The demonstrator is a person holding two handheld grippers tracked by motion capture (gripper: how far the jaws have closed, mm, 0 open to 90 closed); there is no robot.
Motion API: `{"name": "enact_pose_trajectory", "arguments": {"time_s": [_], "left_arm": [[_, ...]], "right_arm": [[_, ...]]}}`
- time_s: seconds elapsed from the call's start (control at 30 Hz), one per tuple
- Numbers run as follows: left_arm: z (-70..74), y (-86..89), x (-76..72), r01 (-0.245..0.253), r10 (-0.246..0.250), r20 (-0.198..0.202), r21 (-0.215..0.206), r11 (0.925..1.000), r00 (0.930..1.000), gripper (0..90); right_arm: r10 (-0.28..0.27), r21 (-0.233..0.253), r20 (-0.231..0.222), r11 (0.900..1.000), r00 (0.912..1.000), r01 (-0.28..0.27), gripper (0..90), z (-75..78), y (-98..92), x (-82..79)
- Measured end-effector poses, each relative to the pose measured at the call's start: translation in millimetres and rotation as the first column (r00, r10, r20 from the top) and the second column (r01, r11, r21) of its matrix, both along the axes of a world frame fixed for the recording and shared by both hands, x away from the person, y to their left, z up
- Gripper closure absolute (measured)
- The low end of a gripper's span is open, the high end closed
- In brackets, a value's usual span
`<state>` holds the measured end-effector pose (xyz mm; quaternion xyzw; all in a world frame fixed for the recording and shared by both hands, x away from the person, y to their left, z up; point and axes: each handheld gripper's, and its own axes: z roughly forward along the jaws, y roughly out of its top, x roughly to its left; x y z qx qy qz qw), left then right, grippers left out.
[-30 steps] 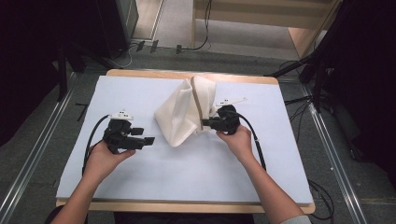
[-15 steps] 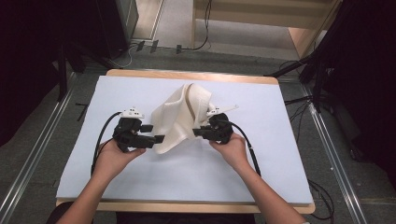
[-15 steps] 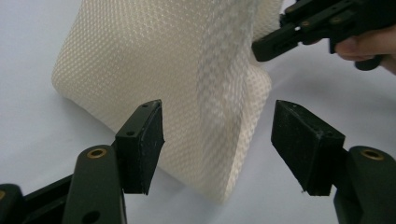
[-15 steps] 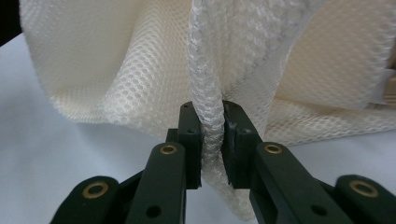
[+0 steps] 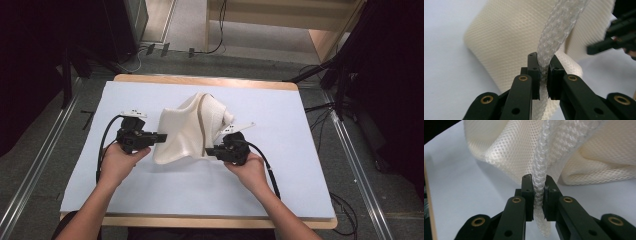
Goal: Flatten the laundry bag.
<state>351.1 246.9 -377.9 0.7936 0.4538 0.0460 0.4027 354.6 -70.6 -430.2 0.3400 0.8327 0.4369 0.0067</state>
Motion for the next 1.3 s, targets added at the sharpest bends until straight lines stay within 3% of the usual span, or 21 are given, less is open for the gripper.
{"name": "enact_pose_trajectory", "arguments": {"time_s": [0.07,0.23,0.43,0.47,0.57,0.67,0.7,0.8,0.93,1.1,1.3], "left_arm": [[1.5,10.6,2.6,-0.026,0.026,0.000,-0.030,0.9992,0.9997,85.2],[4.1,29.4,5.7,-0.076,0.077,0.018,-0.038,0.9964,0.9969,85.6],[-0.6,66.5,14.5,-0.181,0.181,0.011,-0.038,0.9828,0.9834,85.8],[-0.6,66.5,14.5,-0.181,0.181,0.011,-0.038,0.9828,0.9834,85.8],[-8.5,87.8,23.5,-0.222,0.222,-0.009,-0.030,0.9746,0.9751,85.7],[-11.9,95.6,26.3,-0.243,0.243,-0.019,-0.031,0.9694,0.9699,85.7],[-15.3,103.7,28.4,-0.261,0.260,-0.027,-0.036,0.9646,0.9651,85.4],[-17.8,108.9,28.8,-0.275,0.274,-0.027,-0.040,0.9607,0.9614,85.1],[-19.6,109.5,29.7,-0.269,0.268,-0.034,-0.037,0.9623,0.9627,82.9],[-24.1,106.0,29.5,-0.252,0.249,-0.071,-0.039,0.9669,0.9659,61.8],[-14.6,99.4,17.2,-0.235,0.234,-0.044,-0.030,0.9716,0.9714,48.8]], "right_arm": [[0.008,0.009,-0.006,1.000,1.0000,-0.008,84.3,1.3,1.6,-5.9],[0.028,0.038,-0.028,0.999,0.9992,-0.027,85.5,3.0,7.2,-17.4],[0.096,0.053,-0.035,0.994,0.9948,-0.094,84.8,2.1,21.8,-37.5],[0.096,0.053,-0.035,0.994,0.9948,-0.094,84.8,2.1,21.8,-37.5],[0.127,0.057,-0.035,0.991,0.9913,-0.125,84.5,3.3,27.4,-46.5],[0.142,0.060,-0.038,0.988,0.9891,-0.140,78.5,2.8,29.5,-49.8],[0.152,0.051,-0.033,0.987,0.9878,-0.150,70.8,2.1,29.7,-53.1],[0.155,0.034,-0.016,0.987,0.9878,-0.154,65.3,1.9,24.1,-54.9],[0.127,0.026,-0.014,0.992,0.9918,-0.126,63.8,3.8,8.7,-53.9],[0.043,0.025,0.016,0.999,0.9990,-0.043,63.8,5.6,-18.2,-41.5],[-0.041,0.008,0.032,0.999,0.9987,0.040,62.1,1.7,-36.3,-21.1]]}}
